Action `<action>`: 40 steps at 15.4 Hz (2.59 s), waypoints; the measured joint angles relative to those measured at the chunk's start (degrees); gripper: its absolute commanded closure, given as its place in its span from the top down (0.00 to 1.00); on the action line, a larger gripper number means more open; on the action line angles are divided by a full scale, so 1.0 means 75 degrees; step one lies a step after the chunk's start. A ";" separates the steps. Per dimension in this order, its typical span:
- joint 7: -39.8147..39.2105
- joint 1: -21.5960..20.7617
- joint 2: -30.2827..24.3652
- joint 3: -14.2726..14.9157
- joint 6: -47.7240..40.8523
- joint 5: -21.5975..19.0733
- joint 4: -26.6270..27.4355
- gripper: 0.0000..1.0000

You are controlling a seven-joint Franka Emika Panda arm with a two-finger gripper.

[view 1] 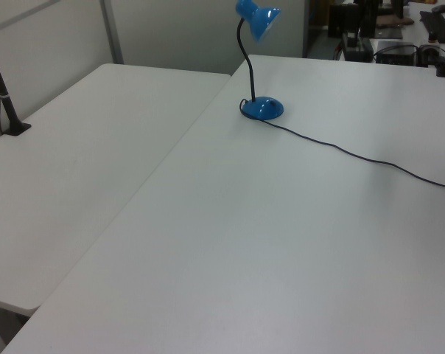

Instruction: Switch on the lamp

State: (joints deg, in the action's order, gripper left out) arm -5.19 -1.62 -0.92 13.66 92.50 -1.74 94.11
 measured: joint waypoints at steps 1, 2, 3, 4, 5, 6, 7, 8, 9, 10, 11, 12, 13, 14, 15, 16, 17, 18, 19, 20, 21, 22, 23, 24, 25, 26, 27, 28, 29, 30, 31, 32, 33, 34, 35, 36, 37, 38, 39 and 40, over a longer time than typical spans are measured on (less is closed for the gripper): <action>0.0000 0.0000 0.0001 0.0000 0.0000 0.0000 0.0000 1.00; 0.0000 0.0000 0.0003 0.0000 0.0000 0.0000 0.0000 1.00; 0.0000 0.0000 0.0007 0.0000 0.0007 0.0000 -0.0006 1.00; 0.0000 0.0000 0.0016 0.0000 0.0016 0.0000 -0.0019 1.00; 0.0000 0.0000 0.0026 0.0000 0.0021 0.0000 -0.0029 1.00; 0.0000 0.0000 0.0041 0.0000 0.0044 0.0001 -0.0034 1.00; 0.0000 0.0000 0.0055 0.0000 0.0107 0.0001 -0.0035 1.00; 0.0000 0.0000 0.0073 0.0000 0.0229 0.0001 -0.0035 1.00; -0.0029 0.0000 0.0103 0.0000 0.0377 0.0003 -0.0034 0.99; -0.0097 0.0008 0.0148 0.0000 0.0521 0.0004 -0.0035 0.80; -0.0174 0.0033 0.0207 0.0001 0.0675 0.0004 -0.0034 0.58; -0.0224 0.0080 0.0291 0.0001 0.0864 0.0004 -0.0033 0.28; -0.0341 0.0125 0.0389 0.0002 0.1075 0.0004 -0.0031 0.07; -0.0508 0.0171 0.0510 0.0001 0.1314 0.0003 -0.0027 0.00; -0.0701 0.0220 0.0645 0.0002 0.1572 0.0003 -0.0025 0.00; -0.0885 0.0278 0.0807 0.0001 0.1889 0.0003 -0.0023 0.00; -0.1029 0.0344 0.0992 0.0002 0.2281 0.0002 -0.0020 0.00; -0.1089 0.0411 0.1171 0.0002 0.2699 -0.0012 -0.0018 0.00; -0.1106 0.0486 0.1362 0.0002 0.3168 -0.0059 -0.0018 0.00; -0.1120 0.0566 0.1556 0.0003 0.3616 -0.0125 -0.0017 0.00; -0.1163 0.0655 0.1760 0.0003 0.4052 -0.0205 -0.0016 0.00; -0.1199 0.0747 0.1972 0.0003 0.4486 -0.0272 -0.0015 0.00; -0.1219 0.0832 0.2195 0.0003 0.4928 -0.0311 -0.0014 0.00; -0.1256 0.0909 0.2445 0.0002 0.5397 -0.0330 -0.0014 0.00; -0.1317 0.0961 0.2669 -0.0001 0.5772 -0.0340 -0.0015 0.00; -0.1377 0.1005 0.2917 -0.0004 0.6145 -0.0347 -0.0016 0.00; -0.1395 0.1027 0.3145 -0.0005 0.6483 -0.0350 -0.0029 0.00; -0.1397 0.1037 0.3375 -0.0007 0.6776 -0.0351 -0.0067 0.00; -0.1398 0.1041 0.3565 -0.0012 0.6925 -0.0351 -0.0133 0.00; -0.1399 0.1044 0.3747 -0.0019 0.7017 -0.0351 -0.0239 0.00; -0.1399 0.1044 0.3916 -0.0025 0.7084 -0.0351 -0.0372 0.00; -0.1399 0.1048 0.4058 -0.0026 0.7162 -0.0360 -0.0503 0.00; -0.1399 0.1059 0.4176 -0.0027 0.7276 -0.0418 -0.0594 0.00; -0.1400 0.1074 0.4275 -0.0033 0.7397 -0.0516 -0.0660 0.00; -0.1403 0.1081 0.4364 -0.0037 0.7524 -0.0591 -0.0699 0.00; -0.1403 0.1083 0.4456 -0.0039 0.7684 -0.0643 -0.0730 0.00; -0.1403 0.1083 0.4554 -0.0041 0.7830 -0.0688 -0.0765 0.00; -0.1403 0.1083 0.4663 -0.0044 0.7921 -0.0744 -0.0827 0.00; -0.1403 0.1083 0.4786 -0.0045 0.7979 -0.0804 -0.0913 0.00; -0.1403 0.1084 0.4916 -0.0046 0.8032 -0.0857 -0.1018 0.00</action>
State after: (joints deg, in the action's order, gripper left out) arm -15.71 6.51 35.96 13.32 152.74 -8.17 86.47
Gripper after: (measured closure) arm 0.991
